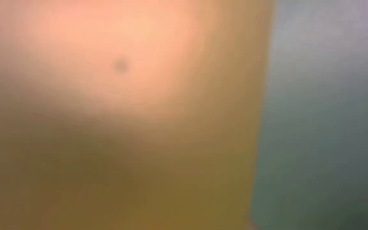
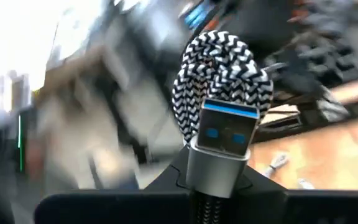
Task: Pick & Place USB Port
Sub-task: Put the small black striped charger cable into the green bin
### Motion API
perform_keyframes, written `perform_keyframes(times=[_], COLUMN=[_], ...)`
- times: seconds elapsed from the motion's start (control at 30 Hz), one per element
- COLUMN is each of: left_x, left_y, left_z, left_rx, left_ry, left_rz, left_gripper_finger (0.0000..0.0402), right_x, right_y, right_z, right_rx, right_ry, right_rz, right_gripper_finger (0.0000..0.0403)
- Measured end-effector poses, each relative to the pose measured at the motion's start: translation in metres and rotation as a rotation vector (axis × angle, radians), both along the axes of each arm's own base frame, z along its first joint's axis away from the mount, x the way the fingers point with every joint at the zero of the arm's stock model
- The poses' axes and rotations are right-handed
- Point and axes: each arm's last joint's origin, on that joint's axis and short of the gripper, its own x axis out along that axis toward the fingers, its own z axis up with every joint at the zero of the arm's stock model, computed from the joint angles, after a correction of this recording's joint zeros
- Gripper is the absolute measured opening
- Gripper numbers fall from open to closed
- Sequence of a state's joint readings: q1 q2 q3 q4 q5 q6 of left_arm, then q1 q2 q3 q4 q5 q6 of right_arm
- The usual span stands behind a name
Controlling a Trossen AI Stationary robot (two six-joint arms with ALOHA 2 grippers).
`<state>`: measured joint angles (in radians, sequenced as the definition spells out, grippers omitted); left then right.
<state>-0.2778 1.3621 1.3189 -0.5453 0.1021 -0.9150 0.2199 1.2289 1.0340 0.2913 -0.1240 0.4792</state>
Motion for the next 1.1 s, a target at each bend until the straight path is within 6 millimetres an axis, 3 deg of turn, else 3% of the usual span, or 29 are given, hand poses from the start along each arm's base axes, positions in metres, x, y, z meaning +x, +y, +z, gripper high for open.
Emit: perform_keyframes(times=[0.2,0.43,0.53,0.67,0.8,0.97,1.1], left_x=[-0.014,-0.019,-0.022,-0.025,-0.028,-0.029,-0.03], left_y=[0.007,0.016,0.019,0.022,0.023,0.018,0.014], left_z=[0.01,0.003,-0.002,-0.005,-0.008,-0.008,-0.007], left_rx=[0.107,0.153,0.165,0.17,0.176,0.18,0.185], left_ry=[-0.039,0.044,0.109,0.163,0.196,0.195,0.17], left_rz=[0.171,0.253,0.269,0.299,0.305,0.322,0.399], left_gripper_finger=[0.0114,0.0115,0.0115,0.0115,0.0115,0.0115,0.0115], right_x=[-0.012,-0.015,-0.01,0.001,0.01,0.018,0.015], right_y=[0.026,0.032,0.037,0.059,0.092,0.131,0.148], right_z=[-0.021,-0.032,-0.038,-0.054,-0.067,-0.068,-0.077], right_rx=[-0.712,-1.402,-1.615,-1.736,-1.667,-1.622,-1.545], right_ry=[0.094,0.23,0.289,0.375,0.392,0.282,0.273], right_rz=[0.233,0.199,0.266,0.541,0.835,0.856,0.943], right_gripper_finger=[0.0006,0.0006,0.0006,0.0006,0.0006,0.0006,0.0006])
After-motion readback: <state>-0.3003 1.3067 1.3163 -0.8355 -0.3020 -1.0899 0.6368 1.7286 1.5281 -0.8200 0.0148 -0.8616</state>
